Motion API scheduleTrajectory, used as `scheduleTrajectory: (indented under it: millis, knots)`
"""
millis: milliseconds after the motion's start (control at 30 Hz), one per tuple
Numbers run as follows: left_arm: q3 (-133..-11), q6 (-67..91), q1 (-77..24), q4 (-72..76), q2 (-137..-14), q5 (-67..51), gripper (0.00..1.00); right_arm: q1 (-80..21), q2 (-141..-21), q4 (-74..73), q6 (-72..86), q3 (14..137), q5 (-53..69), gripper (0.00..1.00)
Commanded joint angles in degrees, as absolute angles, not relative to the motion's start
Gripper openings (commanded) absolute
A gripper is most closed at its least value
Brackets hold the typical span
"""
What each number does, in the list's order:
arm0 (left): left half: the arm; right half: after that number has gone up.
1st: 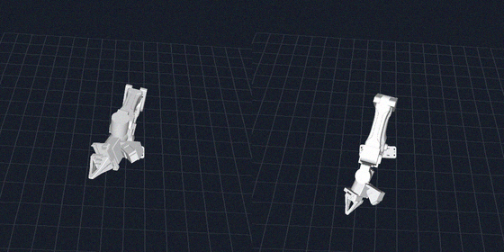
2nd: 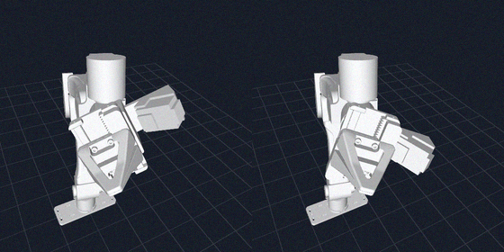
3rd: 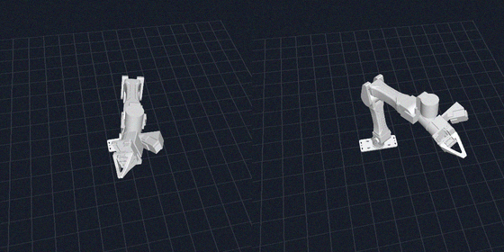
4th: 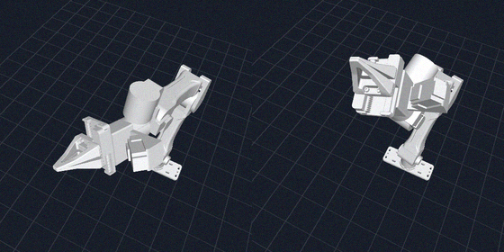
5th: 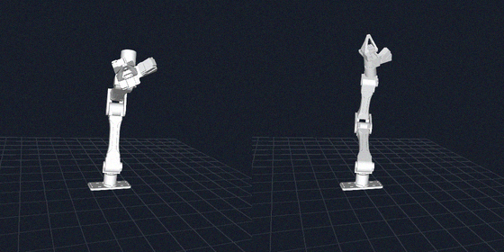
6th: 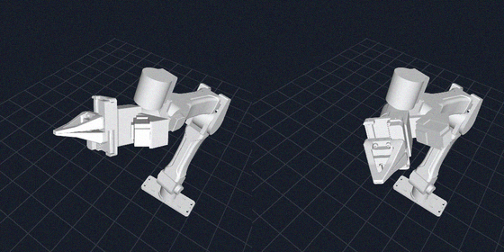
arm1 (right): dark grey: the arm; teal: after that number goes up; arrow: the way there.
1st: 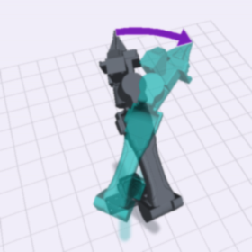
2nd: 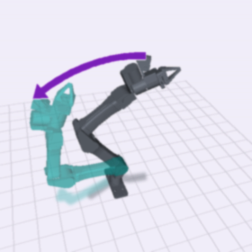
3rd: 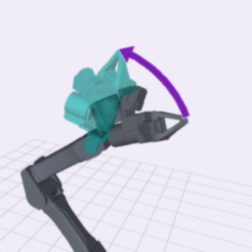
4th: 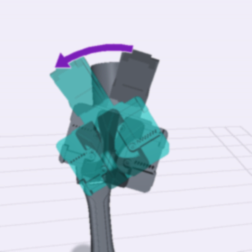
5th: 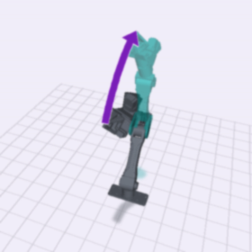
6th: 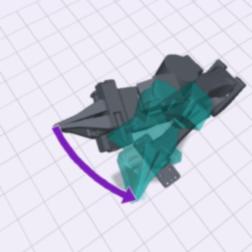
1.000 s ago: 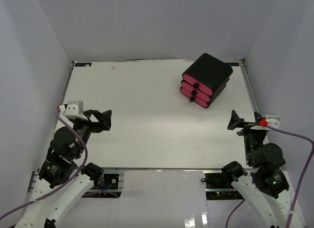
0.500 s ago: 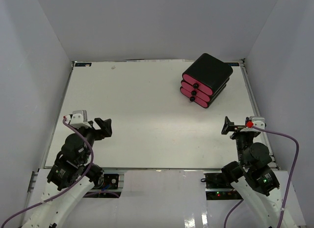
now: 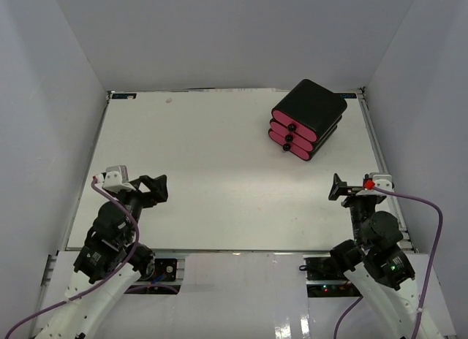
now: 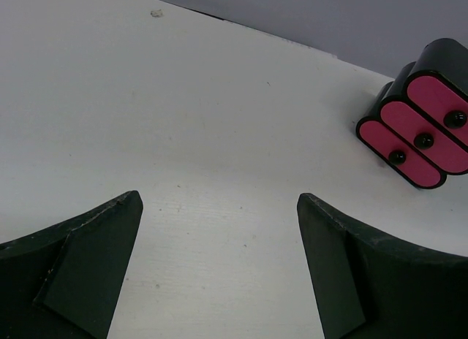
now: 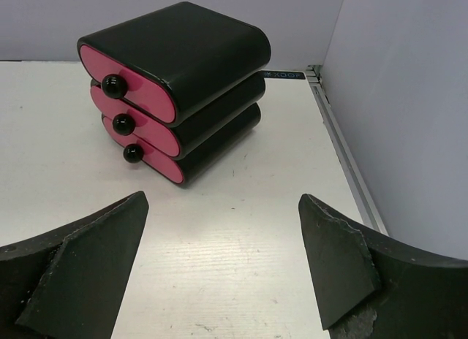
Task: Sort the stationery into containers
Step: Reset both arms
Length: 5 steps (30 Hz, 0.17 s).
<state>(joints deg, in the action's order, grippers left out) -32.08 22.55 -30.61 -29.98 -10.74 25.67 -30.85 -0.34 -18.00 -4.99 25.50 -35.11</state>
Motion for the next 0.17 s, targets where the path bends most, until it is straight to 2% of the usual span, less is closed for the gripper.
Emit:
scheduleTrajectory:
  millis: [0, 133]
  knots:
    - [-32.2, 22.9, -30.8, -28.7, -10.8, 26.4, 0.98, -30.8, 10.4, -15.3, -6.2, 25.4, -34.5, 0.90]
    - [-32.2, 22.8, -30.8, -28.6, -11.4, 26.2, 0.98, -30.8, 9.8, -15.2, -6.5, 25.7, -33.7, 0.90]
